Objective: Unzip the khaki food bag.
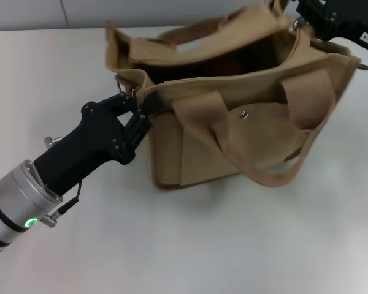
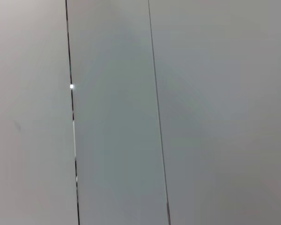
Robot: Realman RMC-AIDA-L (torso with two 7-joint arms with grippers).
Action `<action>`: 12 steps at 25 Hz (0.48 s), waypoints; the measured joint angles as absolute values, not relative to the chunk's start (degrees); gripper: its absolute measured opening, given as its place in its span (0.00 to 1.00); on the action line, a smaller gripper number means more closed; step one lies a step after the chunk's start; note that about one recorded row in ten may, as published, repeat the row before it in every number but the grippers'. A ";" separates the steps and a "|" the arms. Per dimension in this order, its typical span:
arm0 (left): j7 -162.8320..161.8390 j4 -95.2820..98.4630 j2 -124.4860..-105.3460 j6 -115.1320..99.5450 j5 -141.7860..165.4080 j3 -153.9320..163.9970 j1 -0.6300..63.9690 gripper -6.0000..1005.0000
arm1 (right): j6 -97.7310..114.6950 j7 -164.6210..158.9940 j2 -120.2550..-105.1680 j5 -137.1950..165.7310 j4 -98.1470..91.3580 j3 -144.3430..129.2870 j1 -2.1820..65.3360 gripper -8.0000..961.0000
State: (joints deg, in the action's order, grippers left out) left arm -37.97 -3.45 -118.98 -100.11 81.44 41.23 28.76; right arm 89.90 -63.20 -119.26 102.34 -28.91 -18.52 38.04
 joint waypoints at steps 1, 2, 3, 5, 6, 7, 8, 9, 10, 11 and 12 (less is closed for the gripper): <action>-39.13 -3.38 -119.03 -99.37 81.23 40.67 28.33 0.13 | 89.65 -64.22 -119.30 101.55 -28.66 -18.53 38.13 0.12; -39.13 -3.38 -119.03 -99.37 81.23 40.67 28.33 0.13 | 89.65 -64.22 -119.30 101.55 -28.66 -18.53 38.13 0.13; -39.74 -3.24 -119.00 -99.24 81.19 40.47 28.13 0.14 | 89.55 -64.95 -119.31 101.08 -28.66 -18.68 38.01 0.13; -40.50 -2.65 -118.84 -99.91 81.32 40.50 27.69 0.14 | 89.67 -66.21 -119.29 100.61 -28.73 -18.79 37.58 0.13; -40.71 -1.86 -118.77 -100.83 81.45 40.65 27.32 0.15 | 90.71 -67.54 -119.18 100.30 -29.14 -18.72 36.84 0.14; -40.78 -0.91 -118.75 -101.96 81.50 40.88 26.83 0.22 | 90.71 -67.54 -119.18 100.30 -29.14 -18.72 36.84 0.14; -40.87 0.02 -118.73 -103.05 81.52 41.12 26.38 0.30 | 91.91 -68.24 -119.15 100.13 -29.50 -18.71 36.24 0.14; -41.14 1.79 -118.69 -104.92 81.53 41.59 25.75 0.38 | 93.92 -69.11 -119.08 99.98 -30.10 -18.69 35.40 0.21; -41.82 3.79 -118.58 -106.84 81.59 42.46 24.96 0.40 | 96.38 -69.90 -118.98 99.95 -30.76 -18.74 34.58 0.28; -44.09 8.45 -118.21 -109.71 81.62 45.22 23.86 0.42 | 101.32 -70.96 -118.77 100.25 -32.52 -20.25 32.92 0.35; -44.88 9.54 -118.06 -110.31 81.63 45.94 23.65 0.45 | 101.32 -70.96 -118.77 100.25 -32.52 -20.25 32.92 0.39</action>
